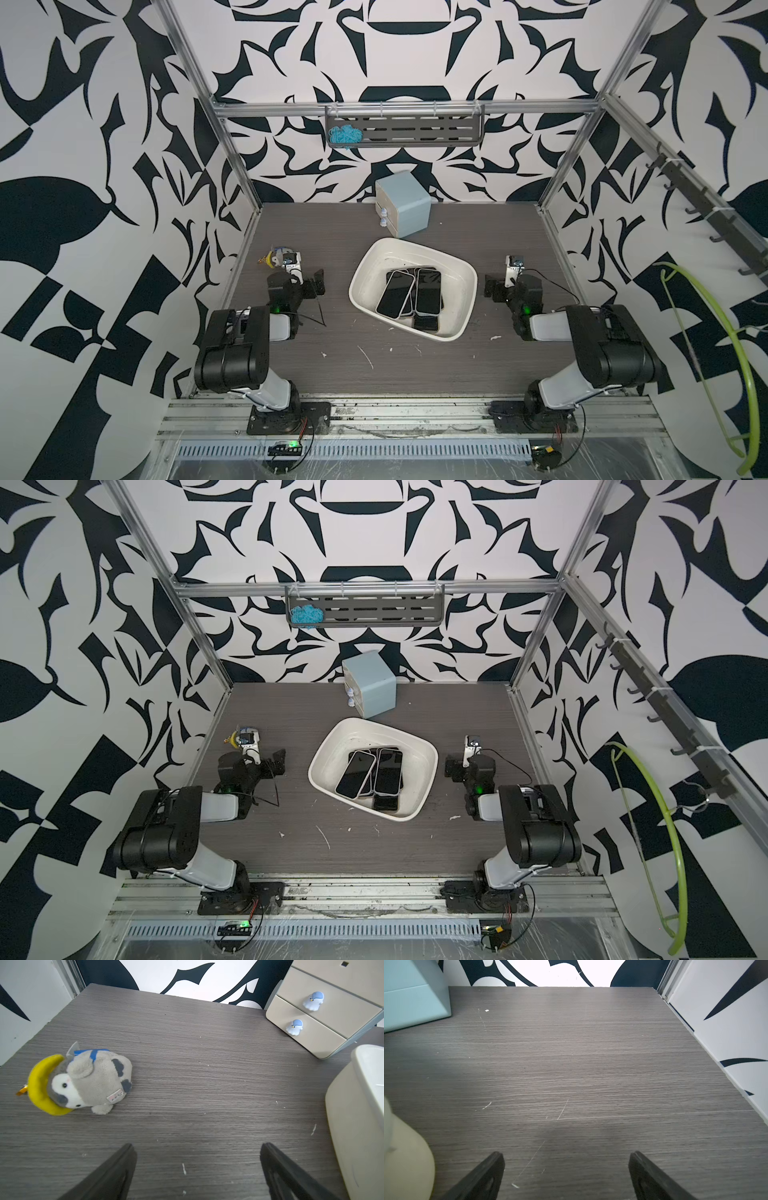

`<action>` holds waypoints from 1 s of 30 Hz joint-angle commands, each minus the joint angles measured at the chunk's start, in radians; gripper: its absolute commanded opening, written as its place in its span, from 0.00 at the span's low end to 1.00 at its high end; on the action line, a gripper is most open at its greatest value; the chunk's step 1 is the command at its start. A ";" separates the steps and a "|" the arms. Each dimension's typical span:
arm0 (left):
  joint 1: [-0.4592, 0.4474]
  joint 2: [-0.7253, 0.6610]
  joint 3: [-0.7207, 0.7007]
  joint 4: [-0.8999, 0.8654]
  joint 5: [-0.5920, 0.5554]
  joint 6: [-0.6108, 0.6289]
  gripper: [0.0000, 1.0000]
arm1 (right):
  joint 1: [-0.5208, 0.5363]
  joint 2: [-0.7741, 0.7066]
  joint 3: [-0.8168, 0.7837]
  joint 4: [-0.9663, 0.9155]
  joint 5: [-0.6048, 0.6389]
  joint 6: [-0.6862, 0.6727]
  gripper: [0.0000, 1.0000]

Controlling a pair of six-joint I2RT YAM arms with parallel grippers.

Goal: Take the phone out of the storage box
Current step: Pick up the phone from the storage box.

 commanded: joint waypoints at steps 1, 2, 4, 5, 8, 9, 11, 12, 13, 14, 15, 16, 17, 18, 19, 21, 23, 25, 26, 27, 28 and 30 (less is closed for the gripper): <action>-0.003 -0.010 0.006 0.012 -0.001 0.004 1.00 | -0.001 -0.014 0.009 0.027 -0.006 -0.008 0.99; -0.003 -0.009 0.006 0.011 -0.001 0.004 1.00 | -0.001 -0.014 0.010 0.024 -0.005 -0.008 0.99; -0.003 -0.010 0.005 0.011 -0.001 0.004 1.00 | -0.001 -0.014 0.009 0.027 -0.006 -0.008 0.99; -0.003 -0.010 0.006 0.011 0.000 0.004 1.00 | -0.002 -0.014 0.010 0.026 -0.005 -0.008 0.99; -0.003 -0.010 0.005 0.010 0.000 0.004 1.00 | -0.002 -0.014 0.010 0.026 -0.006 -0.008 0.99; -0.003 -0.009 0.005 0.011 0.000 0.004 1.00 | -0.001 -0.013 0.010 0.026 -0.005 -0.008 0.99; -0.003 -0.010 0.006 0.011 -0.001 0.004 1.00 | -0.001 -0.014 0.010 0.026 -0.005 -0.007 0.99; -0.003 -0.010 0.006 0.011 0.000 0.005 1.00 | -0.001 -0.014 0.009 0.026 -0.004 -0.008 0.99; -0.003 -0.010 0.006 0.011 -0.001 0.004 1.00 | -0.001 -0.013 0.010 0.026 -0.005 -0.007 0.99; -0.003 -0.009 0.006 0.012 -0.001 0.004 1.00 | -0.002 -0.014 0.010 0.026 -0.006 -0.008 0.99; -0.003 -0.010 0.006 0.011 -0.001 0.004 1.00 | -0.002 -0.014 0.010 0.026 -0.005 -0.008 0.99; -0.003 -0.010 0.006 0.012 0.000 0.004 1.00 | -0.002 -0.014 0.010 0.026 -0.005 -0.007 0.99; -0.003 -0.010 0.005 0.011 -0.001 0.004 1.00 | -0.001 -0.014 0.011 0.024 -0.007 -0.008 0.99; -0.003 -0.010 0.006 0.011 -0.001 0.004 1.00 | -0.003 -0.012 0.013 0.022 -0.010 -0.006 0.99; -0.003 -0.009 0.006 0.011 0.000 0.004 1.00 | -0.002 -0.010 0.015 0.023 -0.008 -0.005 0.99; -0.003 -0.010 0.008 0.007 -0.002 0.004 1.00 | -0.002 -0.014 0.012 0.022 -0.005 -0.005 0.99; -0.013 -0.012 0.008 0.001 -0.020 0.007 1.00 | -0.003 -0.016 0.008 0.030 0.007 -0.002 0.99; -0.014 -0.016 0.012 0.000 -0.017 0.012 1.00 | -0.003 -0.033 0.013 0.013 0.076 0.026 0.99; -0.013 -0.028 0.024 -0.016 -0.030 0.010 1.00 | -0.002 -0.057 0.026 -0.022 0.124 0.045 0.99; -0.012 -0.056 0.053 -0.093 -0.036 0.008 1.00 | -0.004 -0.091 0.052 -0.106 0.178 0.062 0.99; -0.014 -0.096 0.101 -0.228 -0.056 0.002 1.00 | -0.002 -0.130 0.103 -0.238 0.226 0.086 0.99; -0.014 -0.148 0.205 -0.477 -0.092 -0.016 1.00 | -0.003 -0.176 0.213 -0.481 0.264 0.141 0.99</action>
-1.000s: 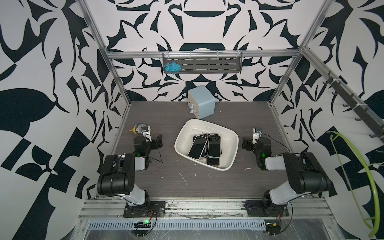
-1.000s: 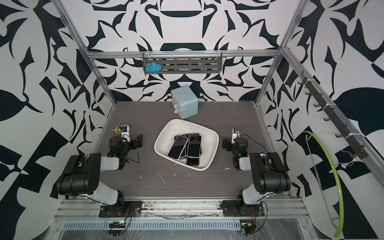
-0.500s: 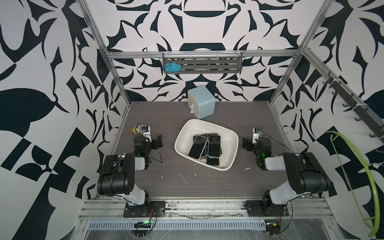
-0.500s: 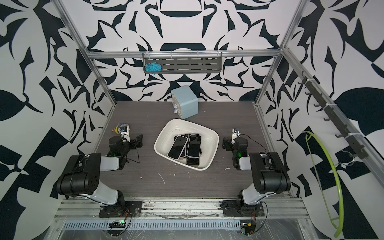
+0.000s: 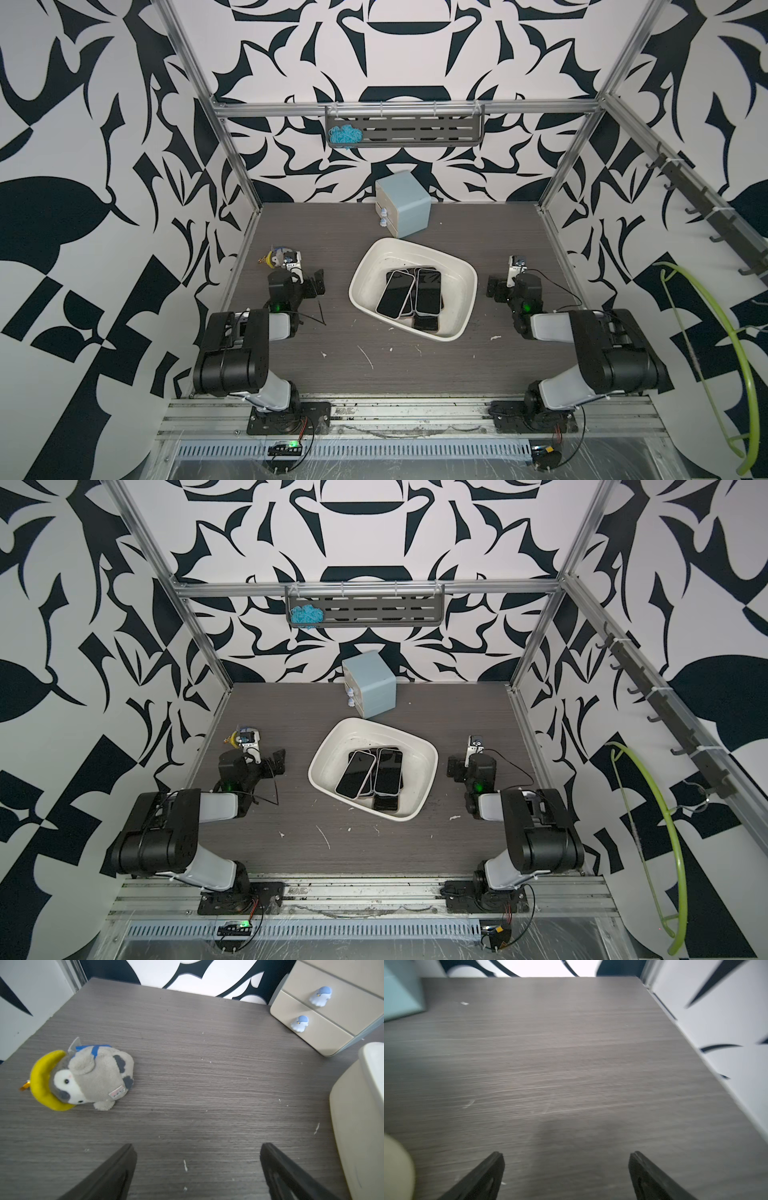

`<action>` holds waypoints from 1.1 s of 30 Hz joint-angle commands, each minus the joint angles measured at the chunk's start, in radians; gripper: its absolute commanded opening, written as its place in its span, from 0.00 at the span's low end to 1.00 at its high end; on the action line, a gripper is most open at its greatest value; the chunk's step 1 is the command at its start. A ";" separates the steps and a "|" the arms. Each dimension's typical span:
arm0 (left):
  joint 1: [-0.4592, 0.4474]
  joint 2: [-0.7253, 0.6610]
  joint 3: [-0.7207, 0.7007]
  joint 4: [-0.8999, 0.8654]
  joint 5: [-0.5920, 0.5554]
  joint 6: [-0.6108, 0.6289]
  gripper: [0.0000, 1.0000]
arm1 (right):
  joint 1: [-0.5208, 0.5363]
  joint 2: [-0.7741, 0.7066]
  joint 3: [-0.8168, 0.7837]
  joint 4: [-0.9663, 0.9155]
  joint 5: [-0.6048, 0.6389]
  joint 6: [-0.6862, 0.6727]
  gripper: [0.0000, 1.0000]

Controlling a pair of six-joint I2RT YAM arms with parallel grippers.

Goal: Take the phone out of the storage box
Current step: Pick up the phone from the storage box.

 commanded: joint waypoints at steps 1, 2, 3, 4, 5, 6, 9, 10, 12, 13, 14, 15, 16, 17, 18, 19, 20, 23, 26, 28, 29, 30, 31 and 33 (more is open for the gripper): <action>-0.002 -0.105 0.177 -0.383 -0.045 -0.017 1.00 | -0.003 -0.104 0.205 -0.369 0.134 0.117 0.99; -0.003 -0.124 0.226 -0.484 -0.028 -0.015 1.00 | -0.003 -0.118 0.259 -0.476 0.121 0.144 0.99; -0.003 -0.144 0.275 -0.583 -0.008 -0.019 1.00 | -0.002 -0.131 0.318 -0.591 0.093 0.162 0.99; -0.003 -0.162 0.323 -0.675 0.001 -0.049 1.00 | -0.003 -0.145 0.385 -0.703 0.060 0.186 0.99; -0.003 -0.179 0.371 -0.759 0.007 -0.079 1.00 | -0.001 -0.153 0.439 -0.795 0.031 0.231 0.99; -0.003 -0.195 0.425 -0.853 0.014 -0.125 1.00 | -0.001 -0.157 0.496 -0.885 -0.033 0.282 0.99; -0.011 -0.252 0.507 -0.994 0.108 -0.252 1.00 | 0.088 -0.137 0.648 -1.090 -0.167 0.335 0.99; -0.025 -0.267 0.515 -1.015 0.130 -0.292 1.00 | 0.160 -0.121 0.701 -1.158 -0.153 0.338 0.99; -0.081 -0.297 0.522 -1.050 0.131 -0.335 1.00 | 0.292 -0.071 0.802 -1.292 -0.102 0.359 0.99; -0.121 -0.310 0.520 -1.064 0.125 -0.345 1.00 | 0.347 -0.035 0.851 -1.361 -0.078 0.381 0.99; -0.162 -0.321 0.521 -1.083 0.116 -0.352 1.00 | 0.400 -0.003 0.892 -1.417 -0.068 0.404 0.99; -0.196 -0.325 0.519 -1.096 0.114 -0.355 1.00 | 0.440 0.020 0.917 -1.455 -0.049 0.431 0.99; -0.228 -0.331 0.519 -1.114 0.110 -0.361 1.00 | 0.484 0.042 0.940 -1.491 -0.016 0.464 0.99; -0.258 -0.335 0.514 -1.132 0.103 -0.374 1.00 | 0.524 0.058 0.953 -1.512 0.006 0.488 0.99; -0.281 -0.340 0.506 -1.133 0.105 -0.382 1.00 | 0.548 0.073 0.959 -1.526 0.043 0.516 0.99; -0.305 -0.344 0.499 -1.137 0.107 -0.384 1.00 | 0.576 0.093 0.965 -1.545 0.062 0.545 0.99; -0.328 -0.346 0.493 -1.147 0.089 -0.390 1.00 | 0.598 0.115 0.968 -1.559 0.070 0.569 0.99; -0.370 -0.344 0.476 -1.157 0.095 -0.393 1.00 | 0.664 0.172 0.965 -1.572 0.099 0.601 0.99; -0.378 -0.352 0.469 -1.181 0.091 -0.382 1.00 | 0.702 0.223 0.973 -1.563 0.095 0.618 0.99; -0.378 -0.360 0.467 -1.191 0.104 -0.377 1.00 | 0.718 0.258 0.991 -1.553 0.096 0.624 0.99; -0.378 -0.366 0.463 -1.188 0.114 -0.378 1.00 | 0.724 0.278 1.005 -1.549 0.096 0.625 0.99; -0.379 -0.373 0.460 -1.186 0.116 -0.380 1.00 | 0.729 0.296 1.019 -1.547 0.096 0.625 0.99; -0.378 -0.382 0.454 -1.184 0.114 -0.384 1.00 | 0.731 0.316 1.039 -1.546 0.098 0.625 0.99; -0.379 -0.396 0.445 -1.179 0.108 -0.384 1.00 | 0.733 0.352 1.073 -1.550 0.102 0.625 0.99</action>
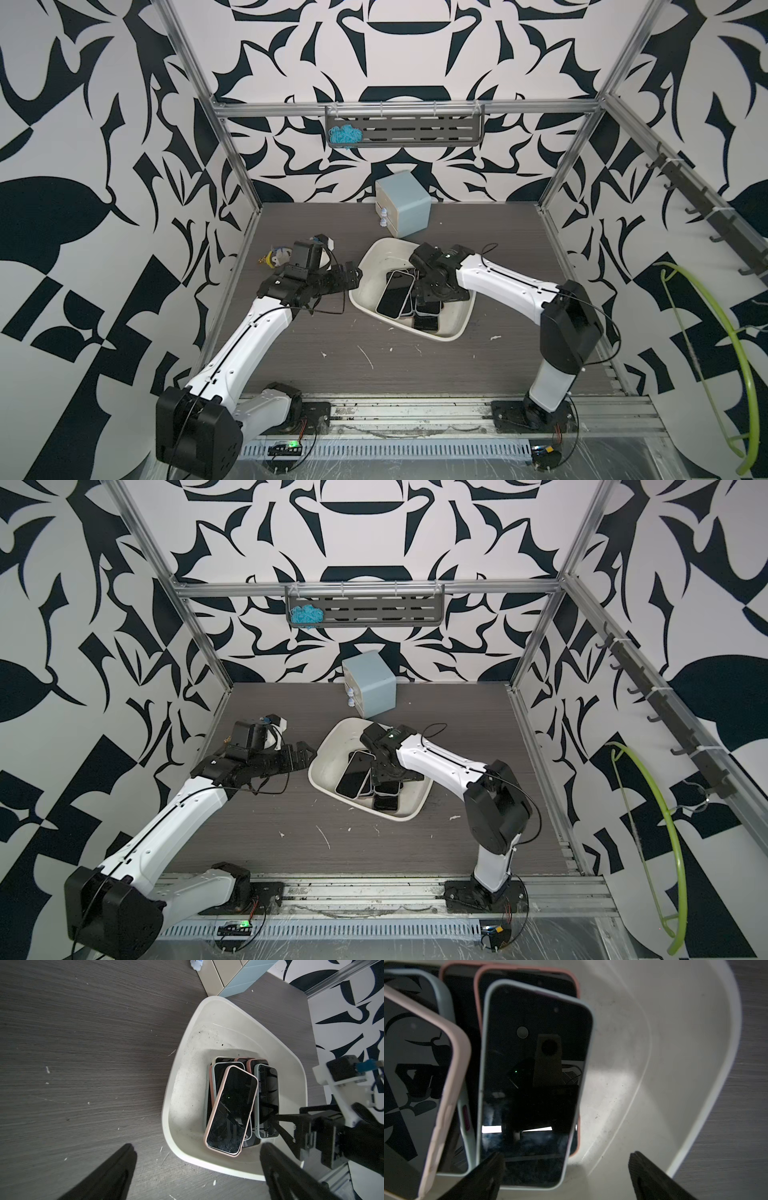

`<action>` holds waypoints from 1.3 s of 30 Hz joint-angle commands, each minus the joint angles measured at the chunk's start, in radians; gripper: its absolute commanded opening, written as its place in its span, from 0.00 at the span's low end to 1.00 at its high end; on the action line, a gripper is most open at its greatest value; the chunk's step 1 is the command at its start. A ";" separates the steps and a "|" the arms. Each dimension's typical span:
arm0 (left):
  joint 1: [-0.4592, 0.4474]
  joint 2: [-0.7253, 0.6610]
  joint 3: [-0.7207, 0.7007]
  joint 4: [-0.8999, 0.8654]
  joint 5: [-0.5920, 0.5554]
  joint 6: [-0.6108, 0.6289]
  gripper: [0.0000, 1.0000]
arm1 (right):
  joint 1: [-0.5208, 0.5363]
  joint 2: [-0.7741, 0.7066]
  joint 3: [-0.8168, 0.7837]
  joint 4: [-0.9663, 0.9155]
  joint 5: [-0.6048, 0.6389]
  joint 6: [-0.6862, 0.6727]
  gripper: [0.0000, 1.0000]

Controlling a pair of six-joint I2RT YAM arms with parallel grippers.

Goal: Take the phone out of the storage box
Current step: Pick up the phone from the storage box.

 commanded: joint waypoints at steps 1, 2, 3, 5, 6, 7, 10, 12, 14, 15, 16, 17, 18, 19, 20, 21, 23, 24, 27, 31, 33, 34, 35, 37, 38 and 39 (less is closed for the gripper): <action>-0.002 -0.036 -0.022 -0.018 0.013 -0.006 1.00 | 0.002 0.031 0.087 -0.021 0.039 0.026 0.99; -0.003 -0.040 -0.025 -0.016 0.013 -0.003 1.00 | 0.002 0.047 0.102 -0.023 0.038 0.026 0.99; -0.003 -0.043 -0.025 -0.018 0.013 0.000 1.00 | 0.002 0.059 0.114 -0.023 0.038 0.025 0.99; -0.002 -0.049 -0.028 -0.022 0.011 0.009 1.00 | 0.003 0.083 0.137 -0.025 0.041 0.023 0.99; -0.002 -0.050 -0.030 -0.024 0.007 0.012 1.00 | 0.003 0.093 0.144 -0.029 0.048 0.024 0.99; -0.002 -0.052 -0.030 -0.028 0.002 0.016 1.00 | 0.003 0.107 0.154 -0.032 0.050 0.021 0.99; -0.003 -0.054 -0.034 -0.030 0.000 0.022 1.00 | 0.003 0.134 0.163 -0.030 0.049 0.018 0.99; -0.002 -0.054 -0.036 -0.030 0.001 0.022 1.00 | 0.003 0.143 0.157 -0.015 0.046 0.021 0.99; -0.002 -0.057 -0.034 -0.033 0.003 0.019 1.00 | 0.003 0.151 0.157 -0.007 0.044 0.027 0.98; -0.002 -0.058 -0.034 -0.035 0.003 0.017 1.00 | 0.003 0.155 0.155 -0.002 0.044 0.028 0.97; -0.002 -0.060 -0.034 -0.038 0.005 0.015 1.00 | 0.003 0.156 0.152 0.005 0.042 0.027 0.97; -0.003 -0.062 -0.034 -0.041 0.004 0.013 1.00 | 0.003 0.158 0.148 0.011 0.040 0.026 0.95; -0.002 -0.064 -0.034 -0.044 0.003 0.013 1.00 | 0.002 0.159 0.145 0.015 0.039 0.027 0.95; -0.002 -0.066 -0.034 -0.049 0.003 0.013 1.00 | 0.002 0.162 0.139 0.019 0.039 0.027 0.95; -0.002 -0.067 -0.033 -0.056 0.000 0.013 1.00 | 0.002 0.161 0.134 0.023 0.039 0.028 0.95; -0.002 -0.070 -0.033 -0.059 0.001 0.013 1.00 | 0.002 0.160 0.127 0.030 0.038 0.029 0.95; -0.002 -0.078 -0.033 -0.069 -0.004 0.010 1.00 | 0.002 0.152 0.108 0.045 0.038 0.034 0.94; -0.002 -0.081 -0.034 -0.073 -0.005 0.008 1.00 | 0.002 0.149 0.098 0.054 0.038 0.036 0.93; -0.002 -0.094 -0.039 -0.082 -0.005 0.001 1.00 | 0.002 0.144 0.075 0.071 0.033 0.036 0.92; -0.002 -0.110 -0.042 -0.100 -0.009 -0.008 1.00 | 0.002 0.133 0.040 0.096 0.029 0.039 0.90; -0.002 -0.118 -0.044 -0.108 -0.012 -0.012 1.00 | 0.002 0.125 0.023 0.107 0.029 0.046 0.88; -0.002 -0.119 -0.045 -0.111 -0.012 -0.014 1.00 | 0.002 0.121 0.015 0.113 0.028 0.049 0.87; -0.002 -0.122 -0.046 -0.113 -0.012 -0.017 1.00 | 0.002 0.117 0.005 0.119 0.029 0.052 0.85; -0.002 -0.124 -0.048 -0.116 -0.012 -0.025 1.00 | 0.002 0.108 -0.011 0.128 0.030 0.054 0.83; -0.002 -0.124 -0.047 -0.116 -0.010 -0.030 1.00 | 0.001 0.103 -0.018 0.132 0.032 0.054 0.80; -0.002 -0.124 -0.050 -0.115 -0.008 -0.033 1.00 | 0.000 0.100 -0.022 0.132 0.035 0.056 0.78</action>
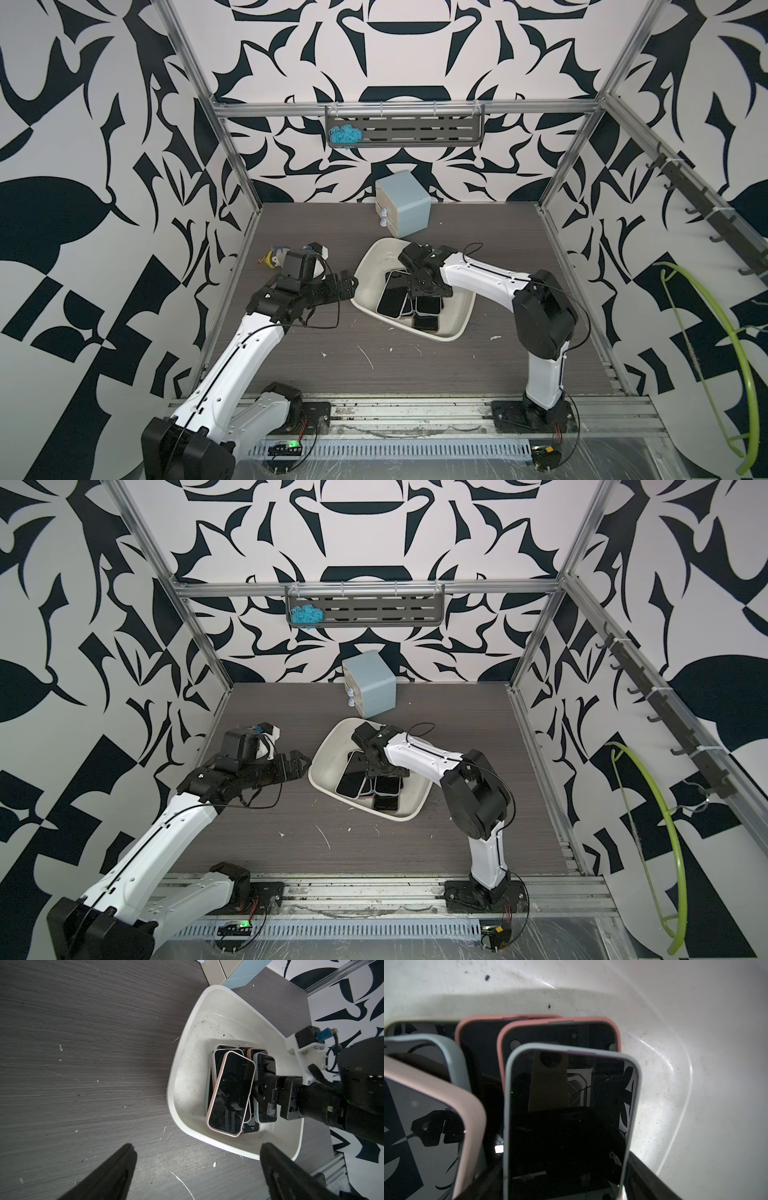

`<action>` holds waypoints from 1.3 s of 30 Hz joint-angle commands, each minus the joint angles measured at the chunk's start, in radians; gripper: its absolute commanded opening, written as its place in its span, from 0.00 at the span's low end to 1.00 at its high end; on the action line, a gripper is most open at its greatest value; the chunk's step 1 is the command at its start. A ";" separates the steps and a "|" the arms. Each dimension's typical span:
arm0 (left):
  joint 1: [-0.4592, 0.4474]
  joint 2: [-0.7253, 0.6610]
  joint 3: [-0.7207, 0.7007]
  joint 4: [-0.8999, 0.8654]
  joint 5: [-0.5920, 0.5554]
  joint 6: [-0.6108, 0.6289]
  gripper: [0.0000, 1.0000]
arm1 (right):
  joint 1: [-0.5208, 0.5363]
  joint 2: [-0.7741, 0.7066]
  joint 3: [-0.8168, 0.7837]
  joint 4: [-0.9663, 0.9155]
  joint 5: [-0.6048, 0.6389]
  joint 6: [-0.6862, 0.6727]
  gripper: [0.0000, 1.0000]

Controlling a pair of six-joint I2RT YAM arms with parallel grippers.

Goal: Take the phone out of the storage box
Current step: Pick up the phone from the storage box.

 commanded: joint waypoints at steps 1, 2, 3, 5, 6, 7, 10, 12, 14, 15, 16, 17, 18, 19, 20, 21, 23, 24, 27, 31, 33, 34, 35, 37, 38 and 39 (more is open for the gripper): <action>-0.003 -0.016 -0.016 -0.027 0.002 -0.019 1.00 | -0.002 -0.015 -0.039 -0.014 0.010 0.005 0.76; -0.002 -0.013 -0.014 -0.028 0.004 -0.022 1.00 | -0.001 -0.024 -0.041 -0.016 0.013 0.006 0.74; -0.002 -0.013 -0.015 -0.025 0.005 -0.026 1.00 | -0.002 -0.033 -0.043 -0.016 0.017 0.005 0.72; -0.002 -0.015 -0.016 -0.016 0.013 -0.035 1.00 | -0.002 -0.062 -0.040 -0.017 0.030 0.000 0.67; -0.002 -0.015 -0.017 -0.009 0.018 -0.039 1.00 | -0.002 -0.074 -0.037 -0.019 0.036 -0.005 0.65; -0.002 -0.015 -0.019 -0.001 0.025 -0.046 1.00 | -0.002 -0.090 -0.030 -0.022 0.045 -0.011 0.63; -0.003 -0.009 -0.027 0.033 0.051 -0.066 1.00 | -0.010 -0.128 -0.010 -0.030 0.049 -0.030 0.62; -0.003 -0.003 -0.034 0.055 0.070 -0.078 1.00 | -0.021 -0.153 -0.005 -0.030 0.035 -0.037 0.62; -0.003 0.005 -0.038 0.076 0.085 -0.086 1.00 | -0.035 -0.180 -0.004 -0.024 0.017 -0.044 0.62; -0.003 0.008 -0.038 0.083 0.091 -0.090 1.00 | -0.044 -0.192 -0.007 -0.020 0.003 -0.047 0.62; -0.003 0.013 -0.037 0.092 0.098 -0.094 1.00 | -0.056 -0.208 -0.011 -0.013 -0.021 -0.050 0.62; -0.003 0.018 -0.034 0.099 0.105 -0.098 1.00 | -0.067 -0.225 -0.020 -0.004 -0.040 -0.052 0.62; -0.003 0.022 -0.032 0.105 0.111 -0.102 1.00 | -0.081 -0.243 -0.031 0.007 -0.061 -0.054 0.62; -0.003 0.027 -0.030 0.112 0.117 -0.107 1.00 | -0.098 -0.265 -0.046 0.019 -0.103 -0.055 0.62; -0.003 0.034 -0.027 0.122 0.123 -0.113 1.00 | -0.121 -0.287 -0.064 0.036 -0.138 -0.054 0.62; -0.003 0.037 -0.026 0.131 0.129 -0.120 1.00 | -0.140 -0.310 -0.084 0.053 -0.172 -0.052 0.62; -0.003 0.045 -0.027 0.158 0.144 -0.143 1.00 | -0.192 -0.363 -0.121 0.075 -0.220 -0.045 0.61; -0.003 0.049 -0.030 0.173 0.152 -0.154 1.00 | -0.213 -0.386 -0.133 0.067 -0.224 -0.045 0.61; -0.017 0.063 -0.042 0.221 0.170 -0.185 1.00 | -0.281 -0.458 -0.157 -0.012 -0.201 -0.059 0.61; -0.076 0.094 -0.039 0.257 0.152 -0.191 1.00 | -0.346 -0.554 -0.236 -0.108 -0.159 -0.093 0.61; -0.102 0.117 -0.033 0.267 0.141 -0.186 1.00 | -0.359 -0.597 -0.290 -0.145 -0.134 -0.097 0.61; -0.107 0.129 -0.028 0.271 0.139 -0.185 1.00 | -0.361 -0.619 -0.321 -0.160 -0.119 -0.098 0.61; -0.111 0.137 -0.025 0.275 0.139 -0.185 1.00 | -0.362 -0.644 -0.358 -0.165 -0.112 -0.093 0.61; -0.111 0.154 -0.019 0.284 0.139 -0.183 1.00 | -0.372 -0.681 -0.429 -0.169 -0.106 -0.078 0.61; -0.111 0.161 -0.017 0.286 0.140 -0.181 1.00 | -0.379 -0.697 -0.461 -0.169 -0.101 -0.068 0.61; -0.111 0.170 -0.014 0.285 0.140 -0.175 1.00 | -0.385 -0.708 -0.484 -0.169 -0.097 -0.059 0.61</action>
